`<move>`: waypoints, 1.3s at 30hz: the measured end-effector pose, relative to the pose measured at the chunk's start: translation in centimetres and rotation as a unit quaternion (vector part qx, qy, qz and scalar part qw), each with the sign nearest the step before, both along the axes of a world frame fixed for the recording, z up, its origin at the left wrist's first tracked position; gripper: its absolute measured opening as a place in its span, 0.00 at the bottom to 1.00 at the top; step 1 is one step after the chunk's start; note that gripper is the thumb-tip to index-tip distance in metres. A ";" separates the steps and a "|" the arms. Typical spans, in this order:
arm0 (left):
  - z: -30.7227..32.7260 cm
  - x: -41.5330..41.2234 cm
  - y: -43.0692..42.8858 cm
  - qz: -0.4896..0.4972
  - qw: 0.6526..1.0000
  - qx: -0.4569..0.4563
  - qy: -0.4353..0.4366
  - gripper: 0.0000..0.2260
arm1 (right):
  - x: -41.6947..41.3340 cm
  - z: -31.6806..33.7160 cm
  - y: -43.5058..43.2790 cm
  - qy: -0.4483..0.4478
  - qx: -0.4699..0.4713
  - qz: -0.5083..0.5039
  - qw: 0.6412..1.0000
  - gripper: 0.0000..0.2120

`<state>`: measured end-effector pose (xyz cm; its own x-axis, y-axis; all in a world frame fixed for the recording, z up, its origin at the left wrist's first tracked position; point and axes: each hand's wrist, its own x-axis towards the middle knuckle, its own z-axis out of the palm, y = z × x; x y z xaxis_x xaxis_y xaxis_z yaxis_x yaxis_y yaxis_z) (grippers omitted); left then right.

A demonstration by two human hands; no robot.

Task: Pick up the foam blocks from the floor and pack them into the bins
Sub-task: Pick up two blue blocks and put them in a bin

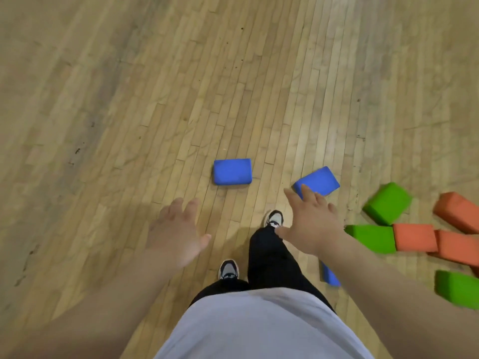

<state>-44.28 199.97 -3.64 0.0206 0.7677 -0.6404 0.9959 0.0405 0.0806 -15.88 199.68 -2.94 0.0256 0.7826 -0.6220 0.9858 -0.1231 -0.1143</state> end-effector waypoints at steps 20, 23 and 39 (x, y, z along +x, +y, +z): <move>-34.8 -2.7 31.0 0.099 0.989 -0.105 -0.034 0.45 | -7.0 -35.5 34.5 -0.080 -0.126 0.108 0.983 0.51; -44.8 -2.6 32.8 0.097 0.986 -0.133 -0.037 0.44 | -7.9 -45.9 36.5 -0.092 -0.144 0.110 0.979 0.51; -64.7 2.4 30.6 0.240 0.947 -0.118 -0.178 0.55 | -2.8 -66.2 32.5 0.084 -0.153 -0.118 0.978 0.55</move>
<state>-41.89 230.56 -68.32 -0.0468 0.5793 -0.8138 0.7698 0.5400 0.3402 -18.66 232.16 -69.17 0.0599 0.5439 -0.8370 0.8966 -0.3979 -0.1944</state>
